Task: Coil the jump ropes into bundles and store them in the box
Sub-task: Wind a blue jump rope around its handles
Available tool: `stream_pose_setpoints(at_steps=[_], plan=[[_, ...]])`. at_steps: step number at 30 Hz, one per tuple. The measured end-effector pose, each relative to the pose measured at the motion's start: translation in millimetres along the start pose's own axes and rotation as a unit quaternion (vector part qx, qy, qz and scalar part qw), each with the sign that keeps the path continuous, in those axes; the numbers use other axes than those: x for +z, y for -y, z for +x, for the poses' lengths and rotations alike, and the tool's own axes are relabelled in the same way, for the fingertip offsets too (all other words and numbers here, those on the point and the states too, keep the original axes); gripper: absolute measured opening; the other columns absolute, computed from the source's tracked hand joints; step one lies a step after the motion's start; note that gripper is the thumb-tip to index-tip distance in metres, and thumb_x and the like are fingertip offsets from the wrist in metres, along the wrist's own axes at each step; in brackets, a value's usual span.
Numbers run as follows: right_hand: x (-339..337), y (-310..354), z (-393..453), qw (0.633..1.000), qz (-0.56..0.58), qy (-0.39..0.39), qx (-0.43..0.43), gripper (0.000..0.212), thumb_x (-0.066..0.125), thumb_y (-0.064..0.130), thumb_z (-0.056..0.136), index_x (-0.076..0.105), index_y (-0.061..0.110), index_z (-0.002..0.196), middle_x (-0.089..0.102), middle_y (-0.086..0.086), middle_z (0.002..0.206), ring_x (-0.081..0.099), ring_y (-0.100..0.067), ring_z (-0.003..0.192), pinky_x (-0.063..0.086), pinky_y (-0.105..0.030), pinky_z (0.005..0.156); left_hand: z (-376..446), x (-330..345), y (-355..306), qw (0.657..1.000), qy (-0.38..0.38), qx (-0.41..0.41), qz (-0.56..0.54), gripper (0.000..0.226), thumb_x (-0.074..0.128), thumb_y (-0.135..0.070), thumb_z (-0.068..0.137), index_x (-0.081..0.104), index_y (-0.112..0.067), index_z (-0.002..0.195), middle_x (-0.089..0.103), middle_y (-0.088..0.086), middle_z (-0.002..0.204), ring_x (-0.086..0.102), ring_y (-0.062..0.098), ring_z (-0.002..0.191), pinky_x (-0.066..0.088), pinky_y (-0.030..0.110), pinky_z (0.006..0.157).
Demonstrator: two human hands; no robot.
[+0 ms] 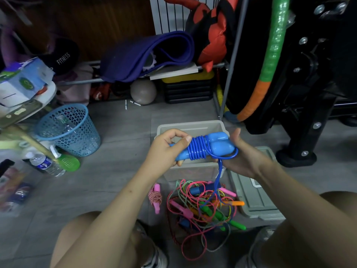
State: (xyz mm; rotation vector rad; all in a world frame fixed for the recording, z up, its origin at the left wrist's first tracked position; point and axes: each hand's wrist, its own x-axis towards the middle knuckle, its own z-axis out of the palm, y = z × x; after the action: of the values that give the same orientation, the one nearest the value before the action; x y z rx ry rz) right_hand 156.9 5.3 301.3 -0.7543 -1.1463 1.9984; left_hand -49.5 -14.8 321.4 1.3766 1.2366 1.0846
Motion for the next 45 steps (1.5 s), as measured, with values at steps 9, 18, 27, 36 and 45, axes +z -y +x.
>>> stream_pose_setpoints(at_steps=[9,18,27,36,45], plan=[[22,-26,7,0.98,-0.13,-0.139,-0.058,0.019,0.069,0.033,0.074,0.065,0.019,0.087,0.062,0.006,0.071,0.052,-0.013,0.074,0.04,-0.027,0.069,11,2,14,0.997,-0.03,0.006,0.064,0.009,0.058,-0.026,0.093,0.064,-0.03,0.087,0.058,-0.007,0.054,0.049,0.016,0.043,0.034,0.017,0.043],[28,-16,4,0.905,-0.376,-0.185,-0.065,0.028,0.053,0.033,0.093,0.066,0.02,0.072,0.065,0.013,0.063,0.052,0.005,0.053,0.037,-0.016,0.057,8,-1,16,0.995,0.0,-0.046,0.089,0.03,0.063,-0.048,0.081,0.056,-0.02,0.085,0.057,0.001,0.049,0.038,0.011,0.035,0.029,0.021,0.043],[45,-23,0,0.825,-0.538,-0.157,-0.068,0.036,0.044,0.039,0.097,0.069,0.016,0.086,0.062,0.005,0.062,0.055,-0.006,0.062,0.043,-0.027,0.063,12,4,18,0.985,-0.064,-0.033,0.157,0.027,0.066,-0.044,0.084,0.06,-0.018,0.082,0.059,-0.003,0.05,0.053,0.012,0.045,0.043,0.029,0.054],[40,4,-18,0.642,-0.728,-0.204,-0.128,0.03,0.053,0.051,0.088,0.068,0.027,0.1,0.07,0.001,0.077,0.064,-0.024,0.082,0.035,-0.029,0.063,15,0,12,0.987,-0.04,-0.015,0.154,0.024,0.06,-0.052,0.081,0.067,-0.03,0.075,0.061,0.007,0.056,0.053,0.016,0.049,0.041,0.027,0.051],[30,16,-21,0.608,-0.707,-0.217,-0.29,0.038,0.05,0.056,0.076,0.065,0.022,0.07,0.057,0.008,0.057,0.058,-0.015,0.06,0.031,-0.02,0.051,6,10,9,0.973,0.084,0.03,0.211,0.026,0.047,-0.061,0.08,0.063,-0.043,0.089,0.063,-0.004,0.062,0.056,0.009,0.048,0.049,0.028,0.061]])
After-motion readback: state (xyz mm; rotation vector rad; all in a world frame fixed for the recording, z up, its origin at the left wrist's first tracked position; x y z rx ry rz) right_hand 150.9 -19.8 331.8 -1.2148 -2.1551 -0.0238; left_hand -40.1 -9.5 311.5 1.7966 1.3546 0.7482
